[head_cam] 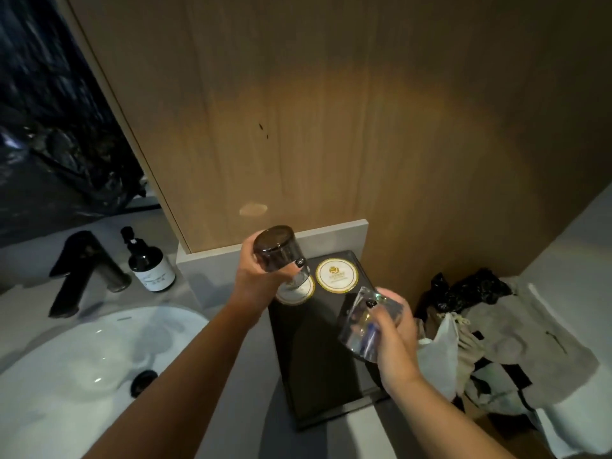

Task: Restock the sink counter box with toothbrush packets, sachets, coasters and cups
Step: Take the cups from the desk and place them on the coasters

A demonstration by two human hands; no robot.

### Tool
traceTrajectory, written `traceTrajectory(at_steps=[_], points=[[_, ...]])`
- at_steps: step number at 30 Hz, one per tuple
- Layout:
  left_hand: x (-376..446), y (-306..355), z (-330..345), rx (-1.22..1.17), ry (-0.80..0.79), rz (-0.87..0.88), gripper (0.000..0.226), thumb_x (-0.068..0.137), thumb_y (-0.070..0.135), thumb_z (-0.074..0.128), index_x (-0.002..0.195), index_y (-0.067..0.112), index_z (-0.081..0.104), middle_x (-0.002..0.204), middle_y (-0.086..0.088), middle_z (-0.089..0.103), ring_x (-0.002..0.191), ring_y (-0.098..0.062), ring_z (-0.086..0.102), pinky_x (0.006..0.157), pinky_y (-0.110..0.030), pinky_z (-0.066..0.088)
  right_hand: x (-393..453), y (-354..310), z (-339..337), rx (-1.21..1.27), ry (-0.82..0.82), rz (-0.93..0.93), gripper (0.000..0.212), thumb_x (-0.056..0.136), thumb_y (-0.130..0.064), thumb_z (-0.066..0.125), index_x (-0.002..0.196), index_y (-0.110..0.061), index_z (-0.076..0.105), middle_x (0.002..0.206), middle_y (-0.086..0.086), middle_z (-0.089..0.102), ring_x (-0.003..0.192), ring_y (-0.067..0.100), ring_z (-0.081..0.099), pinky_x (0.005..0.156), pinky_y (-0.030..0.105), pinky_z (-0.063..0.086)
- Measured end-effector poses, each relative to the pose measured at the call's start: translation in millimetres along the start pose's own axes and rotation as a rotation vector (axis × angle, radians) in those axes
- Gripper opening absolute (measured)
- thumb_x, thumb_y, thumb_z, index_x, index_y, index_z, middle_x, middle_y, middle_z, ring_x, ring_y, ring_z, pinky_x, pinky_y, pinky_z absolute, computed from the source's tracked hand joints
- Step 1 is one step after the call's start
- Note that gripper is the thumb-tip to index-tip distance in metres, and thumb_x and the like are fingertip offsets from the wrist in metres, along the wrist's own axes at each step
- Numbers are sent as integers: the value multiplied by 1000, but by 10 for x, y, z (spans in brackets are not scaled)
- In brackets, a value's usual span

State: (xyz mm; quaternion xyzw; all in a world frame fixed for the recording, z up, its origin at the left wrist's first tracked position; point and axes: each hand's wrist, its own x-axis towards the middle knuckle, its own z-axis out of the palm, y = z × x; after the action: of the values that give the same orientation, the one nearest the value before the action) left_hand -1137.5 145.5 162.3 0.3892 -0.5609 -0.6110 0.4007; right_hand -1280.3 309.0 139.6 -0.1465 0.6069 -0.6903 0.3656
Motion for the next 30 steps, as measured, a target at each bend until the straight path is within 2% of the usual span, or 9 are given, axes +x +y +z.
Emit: traceTrajectory(at_steps=[3,5,8,10,14,18,22,27,30], points=[[-26,-72,-5,82,-15,46,82,48,14,81,121,28,47,115,-5,62,104,-17,63,78,-26,55,12,5,18,112,53,-27,28,91,1,51,114,-15,53,99,4,60,87,18,61,68,27,49],[-47,-114,28,112,-17,58,81,46,14,82,118,30,48,113,-2,63,100,-12,64,74,-22,55,35,6,15,170,59,-2,27,91,0,50,113,-16,53,101,8,60,86,20,61,68,31,48],[-55,-202,97,165,-30,89,79,59,-8,83,120,24,45,110,1,62,93,1,65,74,-16,53,72,53,-14,239,52,44,27,89,-6,56,114,-16,52,106,13,59,91,27,62,73,38,51],[-46,-254,126,212,-46,128,75,65,-12,78,122,22,42,111,3,61,94,7,63,76,-13,51,83,63,-26,259,51,47,38,77,-18,65,113,-17,53,106,13,60,91,27,62,73,38,52],[-4,-334,114,276,-72,168,76,67,-6,81,125,23,42,117,1,60,103,4,60,83,-14,50,93,78,-30,257,48,34,46,66,-25,62,111,-19,54,105,11,60,91,26,62,72,38,52],[29,-343,116,220,-70,150,79,63,-3,84,126,22,43,117,-1,61,106,-6,62,87,-20,53,126,144,-47,238,66,4,20,90,-9,56,106,-22,55,108,15,61,92,29,63,75,40,53],[66,-301,105,181,-70,164,81,54,9,81,125,20,45,116,-5,61,105,-15,63,87,-26,54,144,171,-41,254,90,-4,22,92,-4,50,105,-21,57,117,26,60,104,43,61,87,51,53],[91,-263,133,152,-104,159,79,51,5,80,121,24,47,117,-8,61,106,-18,63,87,-24,53,162,202,-37,280,96,6,23,93,-3,50,109,-18,56,121,29,57,107,46,59,81,48,56],[69,-246,122,143,-103,168,82,49,17,82,123,23,47,117,-7,61,106,-16,63,87,-25,53,144,174,-51,247,79,12,24,93,-4,51,112,-17,56,120,27,58,103,42,62,77,43,58]])
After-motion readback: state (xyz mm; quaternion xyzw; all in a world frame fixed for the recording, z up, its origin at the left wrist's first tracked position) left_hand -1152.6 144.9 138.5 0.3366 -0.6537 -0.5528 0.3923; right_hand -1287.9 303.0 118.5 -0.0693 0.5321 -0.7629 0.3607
